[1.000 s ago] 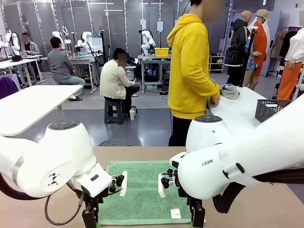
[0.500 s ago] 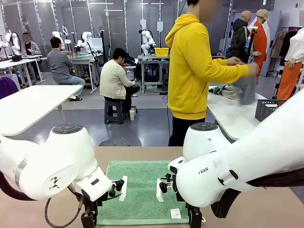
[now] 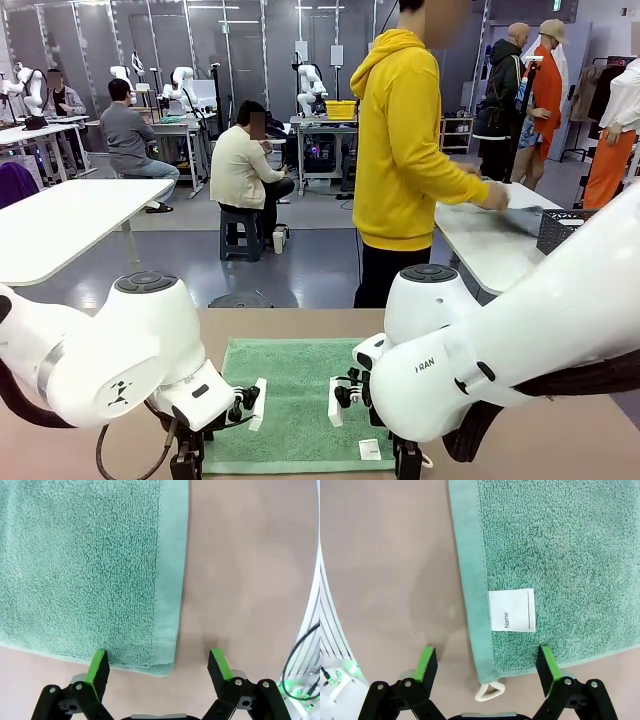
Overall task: Fold the towels and place them in the basket.
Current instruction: When a person lays out a Towel with hook on the table, fold it in half twice.
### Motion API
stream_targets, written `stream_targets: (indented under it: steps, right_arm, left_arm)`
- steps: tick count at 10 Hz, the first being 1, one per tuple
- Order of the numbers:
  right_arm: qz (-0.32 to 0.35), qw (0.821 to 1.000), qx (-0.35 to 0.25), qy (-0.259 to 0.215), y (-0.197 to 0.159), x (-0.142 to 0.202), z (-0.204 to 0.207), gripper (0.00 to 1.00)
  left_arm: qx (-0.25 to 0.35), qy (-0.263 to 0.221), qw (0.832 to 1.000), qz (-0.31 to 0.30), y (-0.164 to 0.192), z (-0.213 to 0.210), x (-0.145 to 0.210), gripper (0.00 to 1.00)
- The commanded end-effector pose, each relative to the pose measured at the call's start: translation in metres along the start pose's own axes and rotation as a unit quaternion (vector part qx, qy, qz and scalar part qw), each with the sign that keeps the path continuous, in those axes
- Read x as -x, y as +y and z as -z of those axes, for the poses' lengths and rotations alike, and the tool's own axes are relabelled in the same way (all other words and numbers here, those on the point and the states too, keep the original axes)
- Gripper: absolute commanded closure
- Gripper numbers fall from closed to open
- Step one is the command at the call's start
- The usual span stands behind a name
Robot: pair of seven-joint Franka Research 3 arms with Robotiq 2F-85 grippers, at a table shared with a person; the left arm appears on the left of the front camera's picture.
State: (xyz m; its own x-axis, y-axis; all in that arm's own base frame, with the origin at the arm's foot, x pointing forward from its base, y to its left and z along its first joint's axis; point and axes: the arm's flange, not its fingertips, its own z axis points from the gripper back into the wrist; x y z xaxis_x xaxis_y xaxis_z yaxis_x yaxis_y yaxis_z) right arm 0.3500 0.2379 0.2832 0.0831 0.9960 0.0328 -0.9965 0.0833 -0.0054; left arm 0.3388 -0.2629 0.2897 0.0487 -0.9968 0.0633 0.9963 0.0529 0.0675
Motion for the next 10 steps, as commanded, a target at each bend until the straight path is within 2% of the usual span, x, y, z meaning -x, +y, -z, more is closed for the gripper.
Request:
stream_targets:
  steps: [1,2,3,4,5,6,8,9,10]
  right_arm:
    - [0.010,1.000,0.017,0.005,0.0408,0.0302,0.0152,0.00]
    - [0.010,1.000,0.017,0.005,0.0408,0.0301,0.0157,0.00]
    - [0.009,1.000,0.016,0.005,0.0405,0.0305,0.0162,0.22]
    - [0.008,1.000,0.015,0.003,0.0401,0.0313,0.0166,0.50]
    - [0.007,1.000,0.017,0.004,0.0403,0.0316,0.0164,0.82]
    - [0.007,1.000,0.017,0.003,0.0404,0.0321,0.0160,1.00]
    - [0.007,1.000,0.016,0.003,0.0410,0.0323,0.0161,1.00]
    - [0.007,1.000,0.017,0.003,0.0412,0.0313,0.0142,0.95]
    - [0.007,1.000,0.018,0.002,0.0409,0.0311,0.0123,1.00]
  left_arm:
    - [-0.009,-0.002,1.000,0.013,-0.0027,0.0041,0.0027,0.00]
    - [-0.009,0.000,1.000,0.015,-0.0033,0.0047,0.0032,0.24]
    - [-0.008,0.000,1.000,0.019,-0.0037,0.0047,0.0030,0.55]
    - [-0.007,0.001,1.000,0.021,-0.0041,0.0041,0.0024,0.84]
    - [-0.007,0.003,1.000,0.023,-0.0042,0.0037,0.0017,1.00]
    - [-0.007,0.003,1.000,0.023,-0.0041,0.0039,0.0022,1.00]
    - [-0.007,0.002,1.000,0.022,-0.0049,0.0033,0.0031,0.97]
    - [-0.007,0.001,1.000,0.022,-0.0051,0.0027,0.0041,1.00]
    - [-0.007,0.000,1.000,0.022,-0.0058,0.0023,0.0045,1.00]
